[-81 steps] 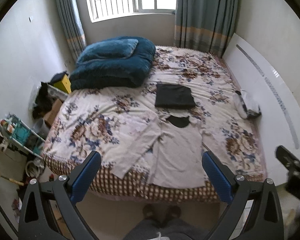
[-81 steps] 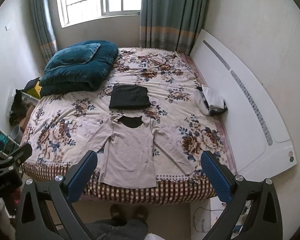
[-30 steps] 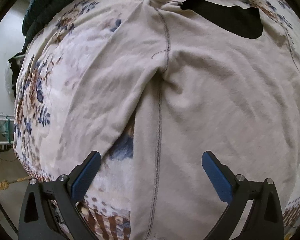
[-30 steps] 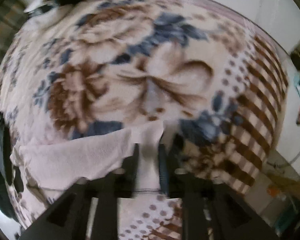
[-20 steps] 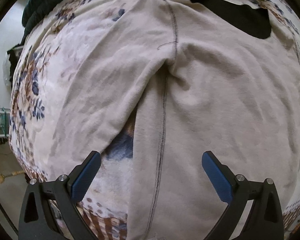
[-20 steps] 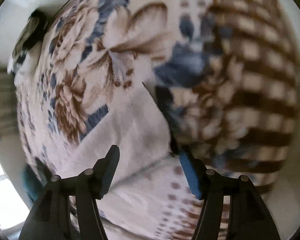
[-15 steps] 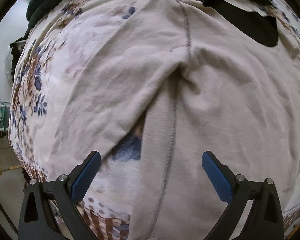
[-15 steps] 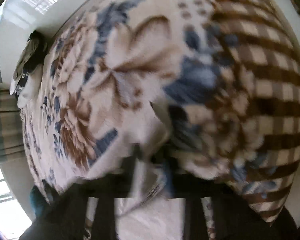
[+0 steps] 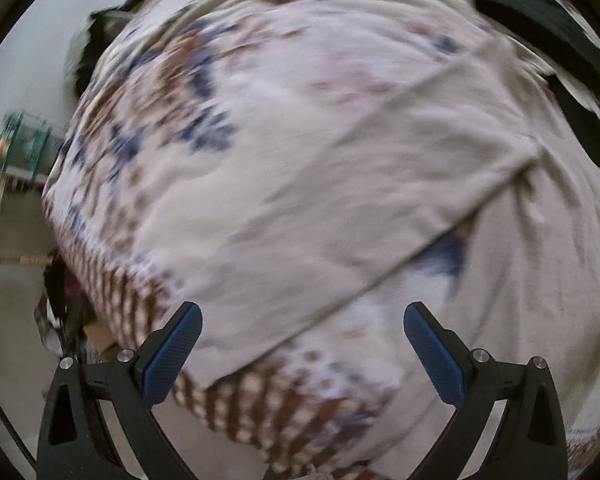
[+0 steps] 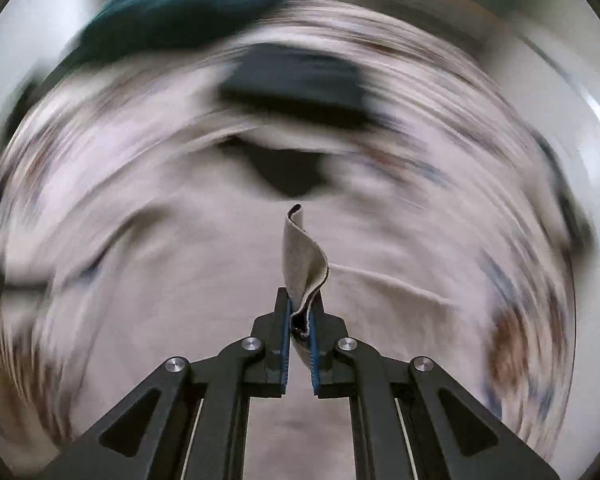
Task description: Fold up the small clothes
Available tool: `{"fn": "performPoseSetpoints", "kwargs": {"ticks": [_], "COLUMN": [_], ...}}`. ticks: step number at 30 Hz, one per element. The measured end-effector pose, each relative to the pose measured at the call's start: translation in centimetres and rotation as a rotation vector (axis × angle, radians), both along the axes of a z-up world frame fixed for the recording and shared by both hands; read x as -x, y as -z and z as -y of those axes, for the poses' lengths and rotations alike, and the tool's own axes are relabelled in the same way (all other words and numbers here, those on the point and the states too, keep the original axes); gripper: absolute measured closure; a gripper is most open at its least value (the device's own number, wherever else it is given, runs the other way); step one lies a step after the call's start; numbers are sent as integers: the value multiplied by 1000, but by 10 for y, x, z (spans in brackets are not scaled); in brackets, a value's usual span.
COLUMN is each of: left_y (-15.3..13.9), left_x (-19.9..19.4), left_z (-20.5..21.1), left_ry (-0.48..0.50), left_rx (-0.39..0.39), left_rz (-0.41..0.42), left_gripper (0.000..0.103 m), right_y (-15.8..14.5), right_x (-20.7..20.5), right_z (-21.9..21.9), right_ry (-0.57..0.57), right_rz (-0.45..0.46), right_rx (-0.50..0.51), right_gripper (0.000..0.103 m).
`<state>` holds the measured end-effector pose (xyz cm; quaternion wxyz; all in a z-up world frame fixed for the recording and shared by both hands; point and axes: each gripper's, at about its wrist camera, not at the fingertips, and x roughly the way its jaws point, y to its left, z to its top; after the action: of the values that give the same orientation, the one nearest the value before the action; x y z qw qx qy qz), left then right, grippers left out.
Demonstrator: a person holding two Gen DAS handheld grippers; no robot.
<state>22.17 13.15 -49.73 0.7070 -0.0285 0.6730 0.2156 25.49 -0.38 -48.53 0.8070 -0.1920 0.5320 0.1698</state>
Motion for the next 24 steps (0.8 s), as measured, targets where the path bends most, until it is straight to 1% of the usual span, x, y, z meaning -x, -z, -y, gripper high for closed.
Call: {"fn": "performPoseSetpoints", "kwargs": {"ticks": [1,2,5,6,9,11,13,14,15,16,17,18,19,20,21,23,24], "left_y": [-1,-2,-2,0,6,8,9,10,10,11,12,13,14,16,19,32,41], "left_x": [8,15,36,42,59,68,77,81,84,87,90,93,97,102,106,113,116], "left_z": [-9,-15,-38,-45,-68,-78,-89,-93,-96,-101,-108,-113,-120,-130,-137,-153,-159], "left_ry": [-19,-32,-68,-78,-123,-159,-191,-205,-216,-235,-263,-291,-329,-377,-414,-496,-533], "left_rx": [-5,-9,-24,-26,-18,-3,16,27,39,67,112,149,189,227,245,307,334], "left_rz": [3,5,12,12,9,17,33,42,50,65,85,100,120,143,155,165,144], "left_gripper": [0,0,0,0,0,0,0,0,0,0,0,0,0,0,0,0,0], "right_y": [16,31,67,77,99,107,113,115,116,118,118,119,119,122,125,129,125], "right_x": [25,40,90,103,125,127,116,106,97,76,63,46,35,19,9,-1,9], "right_z": [-33,-56,-97,-105,-118,-119,-113,-112,-105,-97,-87,-69,-56,-36,-20,11,19], "right_ry": [-115,-198,-344,-379,-414,-412,-405,-395,-365,-325,-272,-187,-121,-23,50,169,211], "right_rz": [-22,-59,-145,-159,-189,-201,-233,-265,-311,-364,-427,-502,-545,-587,-607,-635,-633], "right_rx": [12,31,64,88,126,147,149,131,93,41,-31,-134,-196,-249,-272,-324,-335], "right_gripper": [95,95,95,95,95,95,95,91,86,81,65,51,47,41,39,39,39]}}
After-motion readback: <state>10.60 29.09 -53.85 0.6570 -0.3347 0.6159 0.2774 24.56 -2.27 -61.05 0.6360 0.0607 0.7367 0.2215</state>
